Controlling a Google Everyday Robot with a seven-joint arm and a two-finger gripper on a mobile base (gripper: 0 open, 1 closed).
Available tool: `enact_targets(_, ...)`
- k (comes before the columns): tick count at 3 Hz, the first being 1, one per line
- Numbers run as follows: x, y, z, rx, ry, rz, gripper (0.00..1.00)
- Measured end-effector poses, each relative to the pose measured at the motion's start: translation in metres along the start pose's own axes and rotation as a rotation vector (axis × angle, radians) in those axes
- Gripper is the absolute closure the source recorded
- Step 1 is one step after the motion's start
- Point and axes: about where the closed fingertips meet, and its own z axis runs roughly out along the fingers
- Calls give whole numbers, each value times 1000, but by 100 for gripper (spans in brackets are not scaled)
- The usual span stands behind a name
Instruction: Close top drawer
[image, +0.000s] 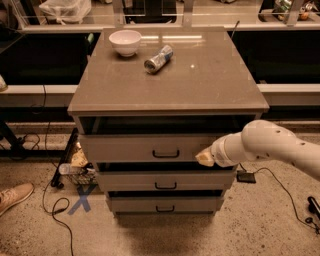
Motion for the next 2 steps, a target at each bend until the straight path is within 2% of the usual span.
enact_targets(1,-23,-8,11,-3,-55,-27,100)
enact_targets(2,-21,-9,-4,4,-98,-22,100)
